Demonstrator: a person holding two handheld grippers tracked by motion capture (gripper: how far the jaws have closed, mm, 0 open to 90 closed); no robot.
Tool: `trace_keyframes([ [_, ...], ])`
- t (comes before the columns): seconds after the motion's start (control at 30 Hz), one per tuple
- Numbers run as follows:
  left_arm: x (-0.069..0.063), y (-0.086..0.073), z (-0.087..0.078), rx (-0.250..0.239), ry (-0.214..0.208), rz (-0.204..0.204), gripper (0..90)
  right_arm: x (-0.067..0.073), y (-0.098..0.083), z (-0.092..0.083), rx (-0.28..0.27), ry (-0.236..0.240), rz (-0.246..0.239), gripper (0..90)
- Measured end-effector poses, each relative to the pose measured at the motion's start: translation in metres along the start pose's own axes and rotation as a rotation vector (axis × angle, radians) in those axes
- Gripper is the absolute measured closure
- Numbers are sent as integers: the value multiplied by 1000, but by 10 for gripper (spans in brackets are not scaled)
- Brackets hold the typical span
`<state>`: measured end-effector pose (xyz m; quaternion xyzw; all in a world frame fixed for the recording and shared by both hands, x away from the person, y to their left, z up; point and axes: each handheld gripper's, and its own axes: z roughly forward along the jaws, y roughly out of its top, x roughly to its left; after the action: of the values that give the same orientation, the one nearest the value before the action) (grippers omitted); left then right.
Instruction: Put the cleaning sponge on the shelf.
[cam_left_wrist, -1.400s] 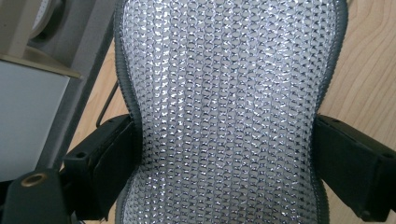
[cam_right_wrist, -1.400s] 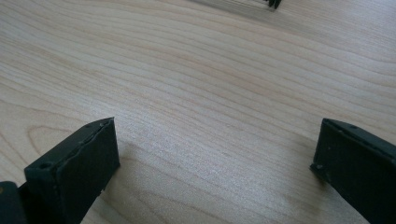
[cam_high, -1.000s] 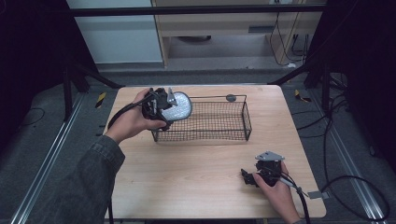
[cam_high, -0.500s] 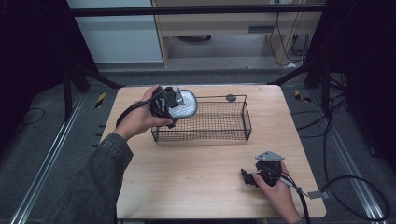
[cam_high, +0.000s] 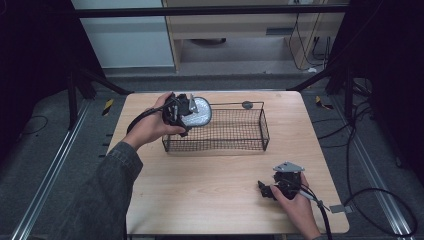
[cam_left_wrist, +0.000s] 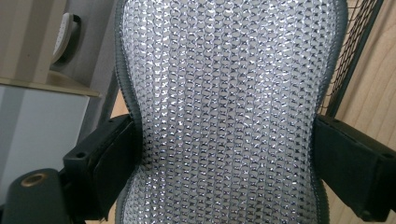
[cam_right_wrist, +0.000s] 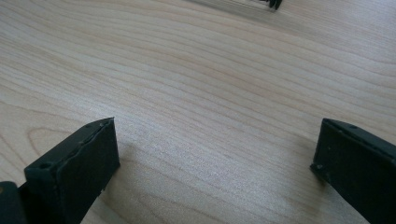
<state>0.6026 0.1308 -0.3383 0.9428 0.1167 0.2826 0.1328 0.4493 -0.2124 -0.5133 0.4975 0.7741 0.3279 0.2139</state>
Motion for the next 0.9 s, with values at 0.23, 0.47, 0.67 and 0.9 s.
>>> trace_keyframes([
  [0.23, 3, -1, 14, 2, -9, 20, 94, 0, 0, 0, -2, -3, -1, 4],
  [0.47, 4, -2, 23, 10, -19, 18, 94, 0, 0, 0, -3, -2, -2, 4],
  [0.67, 5, -2, 29, 18, -23, 25, 93, 0, 0, 0, -3, -3, -1, 4],
  [0.9, 5, -2, 40, 29, -35, 26, 92, 0, 0, 1, -3, -3, -2, 4],
])
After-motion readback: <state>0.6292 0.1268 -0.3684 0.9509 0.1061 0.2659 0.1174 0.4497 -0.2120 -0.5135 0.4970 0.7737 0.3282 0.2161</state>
